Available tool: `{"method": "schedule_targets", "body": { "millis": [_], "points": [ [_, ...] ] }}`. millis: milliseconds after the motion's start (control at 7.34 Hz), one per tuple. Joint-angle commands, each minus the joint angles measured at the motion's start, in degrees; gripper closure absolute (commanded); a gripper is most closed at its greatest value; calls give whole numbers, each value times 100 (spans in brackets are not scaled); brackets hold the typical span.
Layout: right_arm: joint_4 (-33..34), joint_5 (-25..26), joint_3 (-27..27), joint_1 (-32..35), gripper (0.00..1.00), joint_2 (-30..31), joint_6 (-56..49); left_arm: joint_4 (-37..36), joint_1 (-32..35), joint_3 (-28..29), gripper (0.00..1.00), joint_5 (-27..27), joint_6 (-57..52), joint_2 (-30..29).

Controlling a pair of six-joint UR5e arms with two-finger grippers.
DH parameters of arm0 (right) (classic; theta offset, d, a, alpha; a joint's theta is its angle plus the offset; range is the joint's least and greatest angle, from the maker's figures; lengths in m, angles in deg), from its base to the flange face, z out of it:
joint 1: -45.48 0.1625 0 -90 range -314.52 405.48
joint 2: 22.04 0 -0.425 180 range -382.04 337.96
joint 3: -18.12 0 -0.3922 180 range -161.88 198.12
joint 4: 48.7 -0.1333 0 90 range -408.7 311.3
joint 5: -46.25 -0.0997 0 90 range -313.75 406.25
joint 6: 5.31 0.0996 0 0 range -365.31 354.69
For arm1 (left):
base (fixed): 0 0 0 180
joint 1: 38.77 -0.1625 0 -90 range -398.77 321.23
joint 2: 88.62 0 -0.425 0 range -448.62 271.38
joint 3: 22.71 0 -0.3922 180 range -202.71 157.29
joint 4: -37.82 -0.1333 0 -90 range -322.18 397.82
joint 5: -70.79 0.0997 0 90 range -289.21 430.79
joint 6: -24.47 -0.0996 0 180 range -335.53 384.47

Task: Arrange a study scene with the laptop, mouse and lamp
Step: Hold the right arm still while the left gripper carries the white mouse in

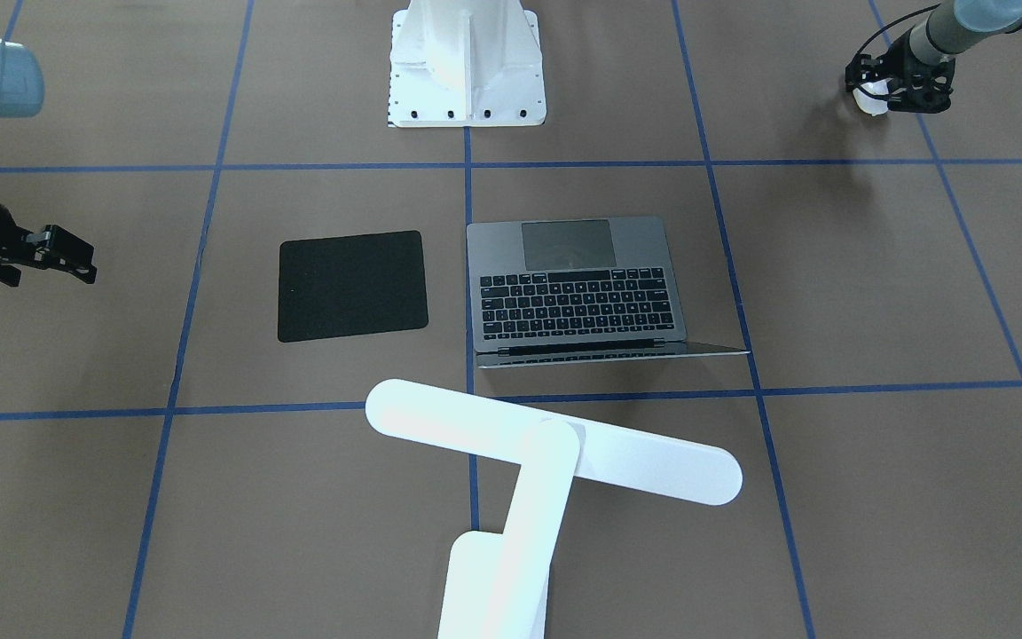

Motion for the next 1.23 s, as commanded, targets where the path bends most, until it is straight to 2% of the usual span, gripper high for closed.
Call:
{"method": "schedule_targets", "body": {
  "millis": [0, 136, 409, 681, 817, 1090],
  "points": [
    [-9, 0, 3, 0, 1, 8, 0, 50, 0, -5, 63, -21, 1, 41],
    [0, 0, 3, 0, 1, 8, 0, 242, 9, -6, 67, -47, 10, 128],
    [-9, -9, 12, -9, 1, 0, 0, 402, 44, -110, 67, -56, 80, 173],
    [0, -26, 12, 0, 1, -9, 0, 394, 61, -670, 67, -143, 613, 121],
    [-9, -44, 3, -9, 1, -27, 0, 359, 88, -926, 68, -388, 1069, -45],
    [0, -53, -14, -9, 1, -71, 0, 323, 342, -1173, 72, -487, 1521, -186]
  ]
}}
